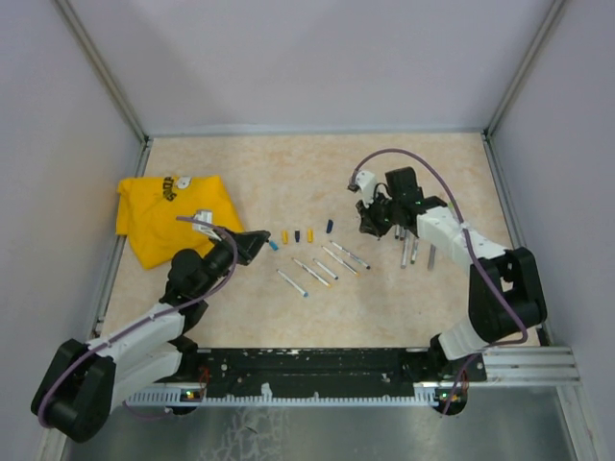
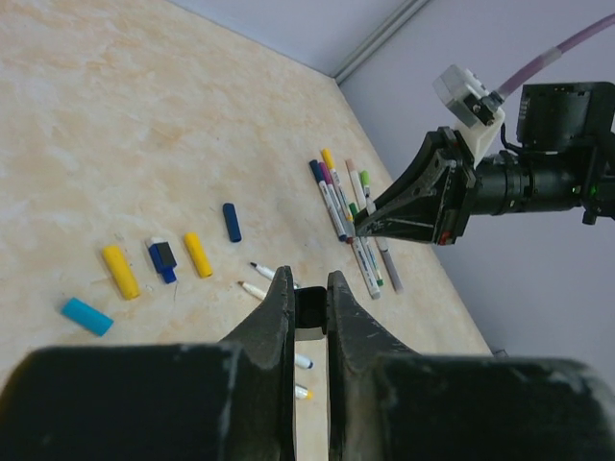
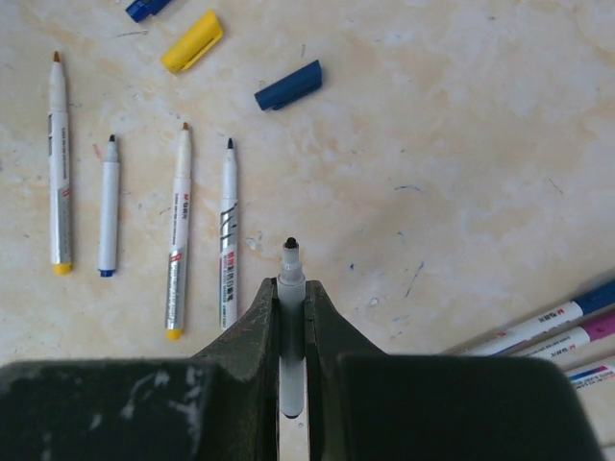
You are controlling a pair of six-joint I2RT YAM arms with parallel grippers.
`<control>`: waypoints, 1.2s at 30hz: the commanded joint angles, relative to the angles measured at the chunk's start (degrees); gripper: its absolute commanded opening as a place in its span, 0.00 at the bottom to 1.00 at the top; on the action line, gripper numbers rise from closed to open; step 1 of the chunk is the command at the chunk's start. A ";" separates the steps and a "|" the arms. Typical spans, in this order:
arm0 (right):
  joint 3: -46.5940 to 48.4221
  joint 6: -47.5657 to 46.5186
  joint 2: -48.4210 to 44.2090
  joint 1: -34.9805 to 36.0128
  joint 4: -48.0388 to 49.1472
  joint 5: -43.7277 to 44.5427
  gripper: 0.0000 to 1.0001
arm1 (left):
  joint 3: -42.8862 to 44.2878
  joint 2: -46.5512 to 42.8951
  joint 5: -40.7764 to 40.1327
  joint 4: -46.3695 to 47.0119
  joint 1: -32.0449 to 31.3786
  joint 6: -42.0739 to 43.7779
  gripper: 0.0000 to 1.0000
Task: Open the pen caps
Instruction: Place the pen at the center of the board.
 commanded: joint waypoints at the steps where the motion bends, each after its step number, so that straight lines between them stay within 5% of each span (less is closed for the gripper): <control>1: 0.74 1.35 1.32 -0.51 4.03 4.45 0.00 | -1.20 0.27 3.12 1.41 0.21 0.26 0.00; 19: 3.98 1.40 12.83 1.32 0.99 7.15 0.00 | -0.05 8.08 9.70 6.85 0.26 -2.56 0.00; 36: 5.18 1.84 15.02 2.51 -0.11 9.35 0.18 | 0.55 9.40 10.58 6.94 0.21 -2.56 0.00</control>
